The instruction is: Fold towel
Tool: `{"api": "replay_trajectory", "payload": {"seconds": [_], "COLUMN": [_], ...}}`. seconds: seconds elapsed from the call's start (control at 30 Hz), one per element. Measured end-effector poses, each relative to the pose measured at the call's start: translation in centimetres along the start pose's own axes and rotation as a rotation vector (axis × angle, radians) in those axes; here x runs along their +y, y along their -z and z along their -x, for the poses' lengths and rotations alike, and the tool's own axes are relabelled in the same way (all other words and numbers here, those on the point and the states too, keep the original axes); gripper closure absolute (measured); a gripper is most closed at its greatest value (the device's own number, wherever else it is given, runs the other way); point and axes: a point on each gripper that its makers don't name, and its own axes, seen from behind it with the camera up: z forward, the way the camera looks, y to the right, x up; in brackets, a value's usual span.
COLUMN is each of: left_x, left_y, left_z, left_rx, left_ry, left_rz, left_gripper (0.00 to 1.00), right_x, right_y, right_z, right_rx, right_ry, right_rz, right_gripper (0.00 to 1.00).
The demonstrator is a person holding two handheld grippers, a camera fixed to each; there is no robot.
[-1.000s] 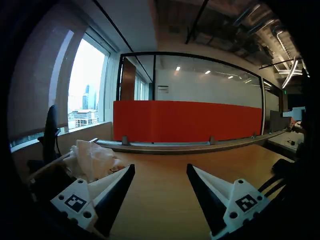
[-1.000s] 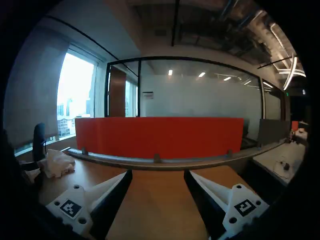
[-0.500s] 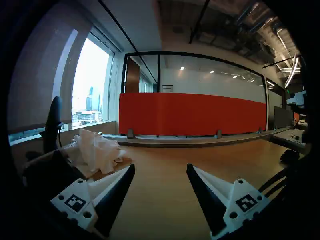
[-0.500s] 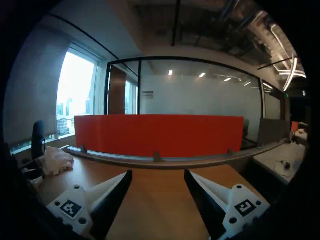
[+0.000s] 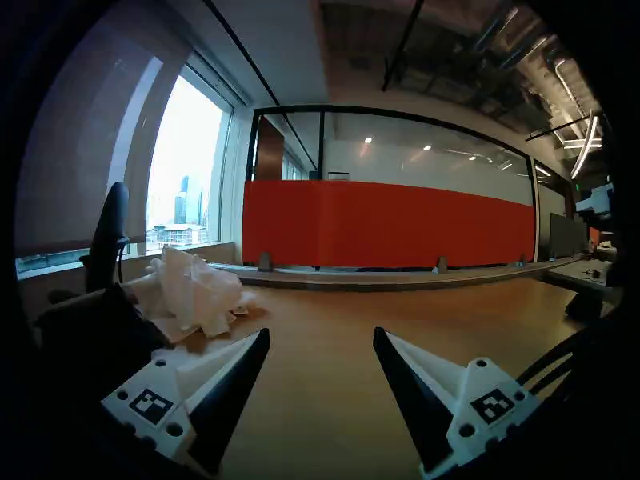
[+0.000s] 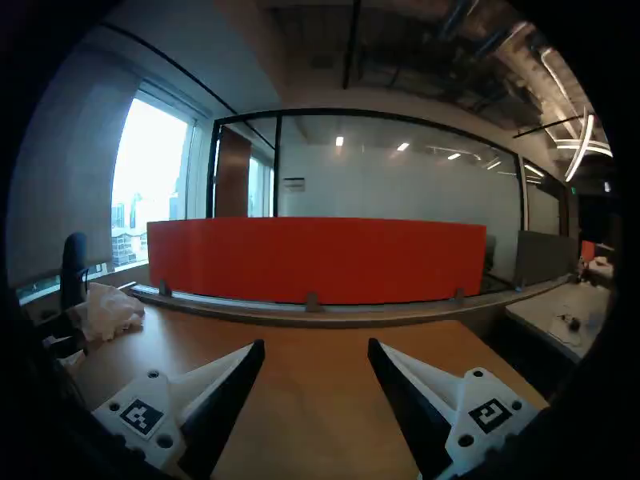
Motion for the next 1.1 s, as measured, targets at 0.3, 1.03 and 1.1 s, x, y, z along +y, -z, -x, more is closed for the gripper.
{"api": "replay_trajectory", "payload": {"seconds": [0.3,1.03,1.1], "left_x": [0.0,0.3,0.3], "left_y": [0.0,0.2,0.1], "left_z": [-0.2,-0.3,-0.3], "left_rx": [0.022,0.027,0.028], "left_ry": [-0.02,-0.044,-0.044], "left_rz": [-0.009,-0.008,-0.008], "left_gripper": [0.04,0.04,0.04], "right_x": [0.2,1.9,2.2], "right_y": [0.2,0.2,0.2], "right_z": [0.0,-0.5,-0.5], "right_rx": [0.003,0.031,0.037], "right_ry": [-0.001,-0.004,0.001], "right_rz": [0.006,0.021,0.023], "right_gripper": [0.0,0.0,0.0]}}
